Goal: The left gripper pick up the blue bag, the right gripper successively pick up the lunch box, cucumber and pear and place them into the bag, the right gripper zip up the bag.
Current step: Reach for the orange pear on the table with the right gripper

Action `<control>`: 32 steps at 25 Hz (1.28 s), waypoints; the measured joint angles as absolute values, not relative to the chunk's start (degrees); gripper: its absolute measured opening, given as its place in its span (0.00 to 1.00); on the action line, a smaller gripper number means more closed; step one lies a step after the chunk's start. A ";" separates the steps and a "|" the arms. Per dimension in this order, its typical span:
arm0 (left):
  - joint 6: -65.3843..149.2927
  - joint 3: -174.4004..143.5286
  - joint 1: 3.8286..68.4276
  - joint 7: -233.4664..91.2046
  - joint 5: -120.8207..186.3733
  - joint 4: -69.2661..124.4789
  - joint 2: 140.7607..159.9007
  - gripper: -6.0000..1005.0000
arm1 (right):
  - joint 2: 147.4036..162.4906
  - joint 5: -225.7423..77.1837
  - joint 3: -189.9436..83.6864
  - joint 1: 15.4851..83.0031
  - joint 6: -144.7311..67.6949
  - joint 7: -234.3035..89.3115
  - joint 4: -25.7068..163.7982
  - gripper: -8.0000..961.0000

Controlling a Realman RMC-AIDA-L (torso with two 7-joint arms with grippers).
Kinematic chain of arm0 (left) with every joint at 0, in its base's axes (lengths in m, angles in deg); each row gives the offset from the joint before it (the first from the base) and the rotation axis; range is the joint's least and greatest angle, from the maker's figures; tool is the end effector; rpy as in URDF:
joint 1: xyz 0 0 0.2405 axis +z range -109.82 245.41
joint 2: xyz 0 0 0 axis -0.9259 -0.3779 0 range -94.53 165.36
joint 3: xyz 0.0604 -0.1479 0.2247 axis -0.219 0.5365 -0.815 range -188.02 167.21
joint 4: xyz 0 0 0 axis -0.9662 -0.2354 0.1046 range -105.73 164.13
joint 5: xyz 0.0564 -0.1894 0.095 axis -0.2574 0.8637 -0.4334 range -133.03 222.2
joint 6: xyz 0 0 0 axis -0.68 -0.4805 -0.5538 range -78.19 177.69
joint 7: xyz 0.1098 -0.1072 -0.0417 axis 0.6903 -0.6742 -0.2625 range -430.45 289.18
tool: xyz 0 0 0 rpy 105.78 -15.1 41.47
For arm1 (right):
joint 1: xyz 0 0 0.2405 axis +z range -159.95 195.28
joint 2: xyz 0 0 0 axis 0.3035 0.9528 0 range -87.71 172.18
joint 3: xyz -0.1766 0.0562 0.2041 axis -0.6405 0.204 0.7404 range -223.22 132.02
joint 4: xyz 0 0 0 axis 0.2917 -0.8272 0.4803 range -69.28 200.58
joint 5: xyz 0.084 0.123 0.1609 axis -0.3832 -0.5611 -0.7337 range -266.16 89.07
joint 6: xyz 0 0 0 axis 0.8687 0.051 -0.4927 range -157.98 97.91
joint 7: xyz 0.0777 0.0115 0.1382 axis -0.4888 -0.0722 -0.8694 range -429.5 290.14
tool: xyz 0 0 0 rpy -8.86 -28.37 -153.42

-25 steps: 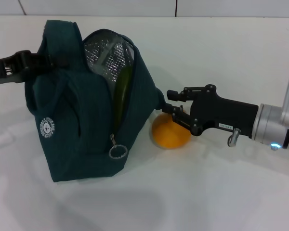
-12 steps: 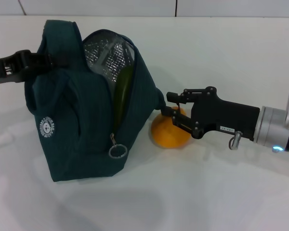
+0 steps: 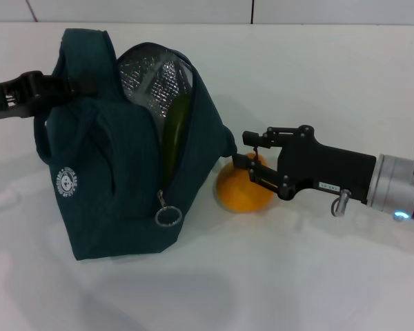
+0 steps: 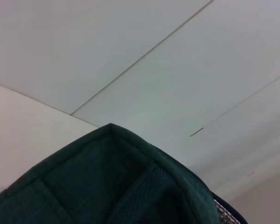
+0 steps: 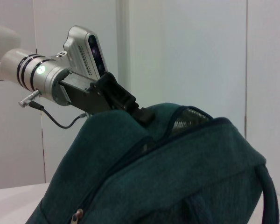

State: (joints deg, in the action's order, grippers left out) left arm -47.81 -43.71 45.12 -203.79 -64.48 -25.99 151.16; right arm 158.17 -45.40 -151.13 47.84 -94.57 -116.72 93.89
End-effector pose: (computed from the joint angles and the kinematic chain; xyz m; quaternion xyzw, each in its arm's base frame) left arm -0.2941 0.3373 0.0800 -0.7642 -0.5471 -0.3257 0.1026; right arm 0.2166 0.3500 -0.1092 -0.9341 0.0632 0.3054 0.1740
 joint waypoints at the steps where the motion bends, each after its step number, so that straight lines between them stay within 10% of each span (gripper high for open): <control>1: -47.81 -43.71 45.12 -203.79 -64.48 -26.00 151.16 0.05 | 158.16 -45.38 -151.13 47.64 -94.57 -116.70 93.88 0.37; 32: -47.46 -43.71 45.12 -203.79 -63.77 -25.29 151.17 0.05 | 158.17 -45.73 -149.68 46.14 -94.34 -113.68 93.16 0.30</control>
